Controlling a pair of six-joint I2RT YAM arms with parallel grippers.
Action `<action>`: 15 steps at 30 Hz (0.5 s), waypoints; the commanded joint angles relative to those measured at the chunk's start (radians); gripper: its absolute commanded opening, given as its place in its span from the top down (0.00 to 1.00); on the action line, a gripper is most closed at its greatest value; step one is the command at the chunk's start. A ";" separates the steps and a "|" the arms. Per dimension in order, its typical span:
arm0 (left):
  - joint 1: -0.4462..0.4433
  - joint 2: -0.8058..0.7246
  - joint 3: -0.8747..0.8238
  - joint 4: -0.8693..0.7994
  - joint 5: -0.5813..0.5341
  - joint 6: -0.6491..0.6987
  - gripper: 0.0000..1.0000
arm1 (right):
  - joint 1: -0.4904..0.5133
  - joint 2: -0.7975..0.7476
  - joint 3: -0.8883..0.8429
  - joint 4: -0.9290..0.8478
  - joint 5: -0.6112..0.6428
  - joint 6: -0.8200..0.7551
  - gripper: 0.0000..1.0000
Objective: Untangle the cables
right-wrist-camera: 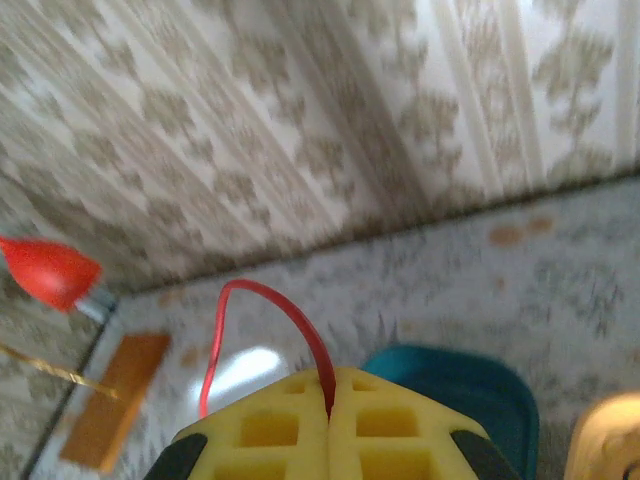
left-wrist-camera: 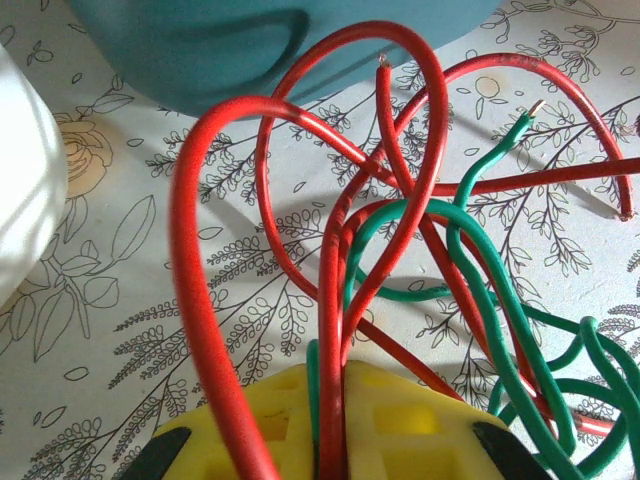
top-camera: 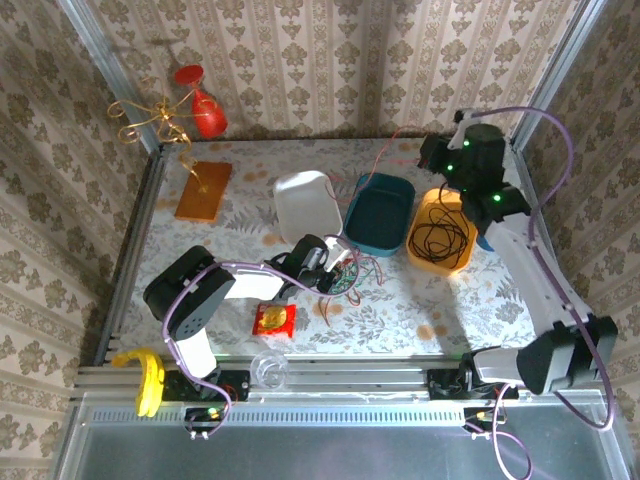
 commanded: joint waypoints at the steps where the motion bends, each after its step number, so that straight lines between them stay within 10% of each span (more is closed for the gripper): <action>1: 0.008 -0.007 -0.020 -0.083 -0.020 -0.003 0.88 | 0.027 0.013 -0.062 0.026 -0.017 0.020 1.00; 15: 0.005 0.015 0.003 -0.088 -0.007 0.001 0.88 | 0.029 0.004 0.032 0.155 -0.220 0.014 1.00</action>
